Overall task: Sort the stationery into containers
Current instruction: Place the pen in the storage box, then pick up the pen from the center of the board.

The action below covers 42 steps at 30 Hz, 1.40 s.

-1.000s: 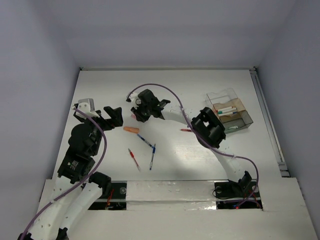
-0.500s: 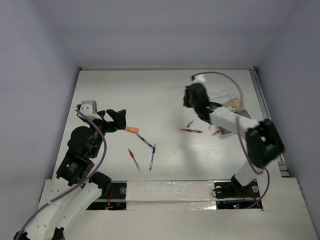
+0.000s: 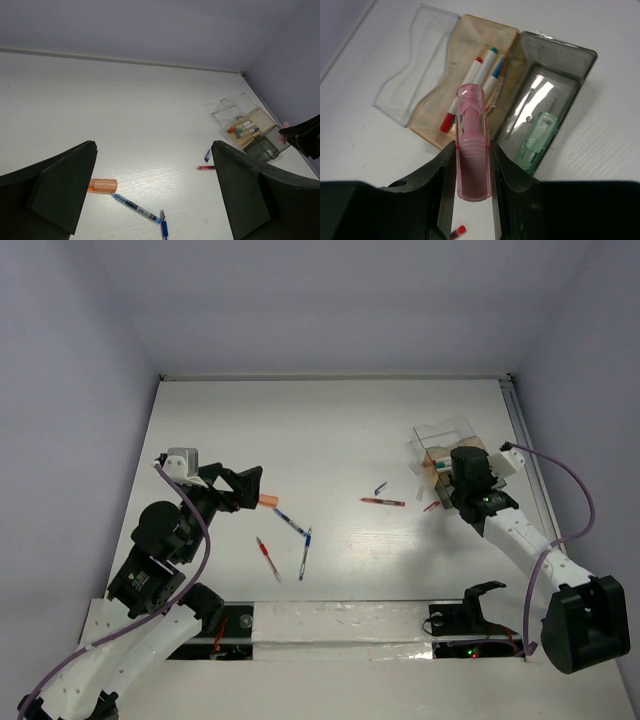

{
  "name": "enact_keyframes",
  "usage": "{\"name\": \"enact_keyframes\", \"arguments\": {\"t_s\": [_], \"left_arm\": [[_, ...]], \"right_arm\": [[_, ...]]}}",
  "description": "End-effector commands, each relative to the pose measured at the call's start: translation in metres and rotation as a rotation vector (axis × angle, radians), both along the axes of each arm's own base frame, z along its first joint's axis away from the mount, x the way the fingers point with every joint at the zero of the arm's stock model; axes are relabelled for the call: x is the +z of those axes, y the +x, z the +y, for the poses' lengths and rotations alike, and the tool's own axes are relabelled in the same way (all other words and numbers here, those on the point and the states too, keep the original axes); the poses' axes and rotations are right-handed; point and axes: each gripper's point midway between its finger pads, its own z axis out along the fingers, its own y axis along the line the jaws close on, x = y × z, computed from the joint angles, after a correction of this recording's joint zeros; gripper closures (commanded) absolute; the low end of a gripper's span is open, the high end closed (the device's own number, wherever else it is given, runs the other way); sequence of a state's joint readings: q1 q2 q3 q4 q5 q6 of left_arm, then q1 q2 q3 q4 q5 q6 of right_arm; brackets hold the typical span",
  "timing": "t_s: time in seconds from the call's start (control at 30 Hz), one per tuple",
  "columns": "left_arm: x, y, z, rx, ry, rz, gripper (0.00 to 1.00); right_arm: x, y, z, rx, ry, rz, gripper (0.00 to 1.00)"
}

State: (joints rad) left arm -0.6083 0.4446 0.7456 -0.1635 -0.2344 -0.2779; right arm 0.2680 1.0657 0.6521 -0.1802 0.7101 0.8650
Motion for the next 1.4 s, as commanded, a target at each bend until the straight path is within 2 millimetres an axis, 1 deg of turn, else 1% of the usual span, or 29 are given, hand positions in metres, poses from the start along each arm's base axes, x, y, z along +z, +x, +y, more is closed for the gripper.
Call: {"name": "enact_keyframes", "arguments": {"t_s": [0.0,0.03,0.2,0.23,0.33,0.37,0.43,0.47,0.57,0.67,0.73,0.8,0.83,0.87,0.9,0.93,0.97,1.0,1.03,1.07,1.1,1.13,1.17,1.2,1.23,1.27,1.3,1.33,1.37], "left_arm": [[0.012,-0.002,-0.001,-0.008,-0.023,-0.046,0.01],[0.013,-0.003,-0.002,-0.015,-0.024,-0.047,0.01],[0.011,-0.003,-0.005,-0.025,-0.019,-0.042,0.01],[0.011,-0.003,-0.005,-0.026,-0.017,-0.040,0.01],[0.011,-0.003,-0.005,-0.023,-0.017,-0.042,0.01],[0.010,-0.003,-0.005,-0.023,-0.016,-0.040,0.01],[0.010,-0.003,-0.005,-0.023,-0.016,-0.040,0.01],[0.010,-0.002,-0.005,-0.023,-0.014,-0.040,0.01],[0.010,-0.002,-0.005,-0.022,-0.014,-0.040,0.01],[0.009,-0.002,-0.004,-0.018,-0.010,-0.034,0.01],[0.009,-0.001,-0.004,-0.017,-0.010,-0.034,0.01],[0.009,0.000,-0.004,-0.012,-0.007,-0.032,0.01],[0.008,0.000,-0.003,-0.005,-0.005,-0.030,0.01],[0.009,0.001,-0.002,0.000,-0.004,-0.030,0.01],[0.008,0.002,-0.002,0.006,0.000,-0.027,0.01],[0.007,0.003,0.000,0.017,0.002,-0.026,0.01],[0.007,0.005,0.003,0.034,0.003,-0.023,0.01],[0.007,0.007,0.007,0.055,0.004,-0.021,0.01],[0.007,0.009,0.012,0.076,0.004,-0.021,0.01],[0.007,0.010,0.015,0.095,0.003,-0.016,0.01],[0.007,0.013,0.022,0.128,0.001,-0.014,0.01],[0.006,0.015,0.030,0.170,0.001,-0.009,0.01],[0.007,0.015,0.036,0.194,-0.003,-0.009,0.01],[0.008,0.016,0.042,0.223,-0.013,-0.010,0.01],[0.008,0.017,0.053,0.278,-0.016,-0.009,0.01],[0.009,0.016,0.059,0.303,-0.024,-0.015,0.01],[0.010,0.017,0.063,0.326,-0.032,-0.016,0.01],[0.010,0.017,0.072,0.365,-0.038,-0.018,0.01],[0.012,0.016,0.077,0.384,-0.044,-0.024,0.01]], "right_arm": [[-0.013,-0.011,-0.017,-0.134,0.017,0.037,1.00],[-0.017,-0.012,-0.020,-0.150,0.020,0.046,1.00],[-0.029,-0.012,-0.021,-0.159,0.041,0.055,0.99],[-0.031,-0.013,-0.024,-0.172,0.040,0.062,0.98],[-0.039,-0.012,-0.025,-0.176,0.046,0.084,0.91],[-0.042,-0.011,-0.024,-0.171,0.044,0.095,0.82],[-0.042,-0.007,-0.022,-0.149,0.038,0.099,0.69],[-0.040,-0.004,-0.021,-0.144,0.034,0.103,0.60],[-0.034,0.001,-0.019,-0.128,0.028,0.099,0.46],[-0.022,0.005,-0.016,-0.091,0.019,0.085,0.41],[-0.006,0.011,-0.011,-0.052,0.025,0.045,0.39],[0.011,0.018,-0.001,0.072,-0.031,0.032,0.38],[0.033,0.034,0.026,0.234,-0.003,-0.057,0.38],[0.041,0.038,0.044,0.374,-0.067,-0.064,0.38],[0.051,0.040,0.086,0.592,-0.049,-0.105,0.37],[0.073,0.046,0.110,0.703,-0.065,-0.158,0.36],[0.065,0.050,0.134,0.838,-0.117,-0.120,0.34],[0.063,0.042,0.169,1.005,-0.114,-0.102,0.32],[0.062,0.029,0.213,1.153,-0.137,-0.092,0.31],[0.081,0.030,0.241,1.264,-0.222,-0.134,0.28],[0.049,0.024,0.268,1.374,-0.235,-0.036,0.27],[0.043,0.020,0.290,1.446,-0.262,-0.019,0.25],[0.055,0.013,0.324,1.541,-0.319,-0.061,0.24],[0.026,0.013,0.343,1.602,-0.330,0.001,0.24],[0.020,0.008,0.360,1.657,-0.323,0.010,0.23],[0.032,0.006,0.385,1.718,-0.372,-0.044,0.22],[0.026,0.003,0.397,1.758,-0.377,-0.029,0.22],[0.005,0.003,0.410,1.794,-0.383,0.016,0.21],[0.000,0.003,0.421,1.824,-0.411,0.017,0.21]]}}
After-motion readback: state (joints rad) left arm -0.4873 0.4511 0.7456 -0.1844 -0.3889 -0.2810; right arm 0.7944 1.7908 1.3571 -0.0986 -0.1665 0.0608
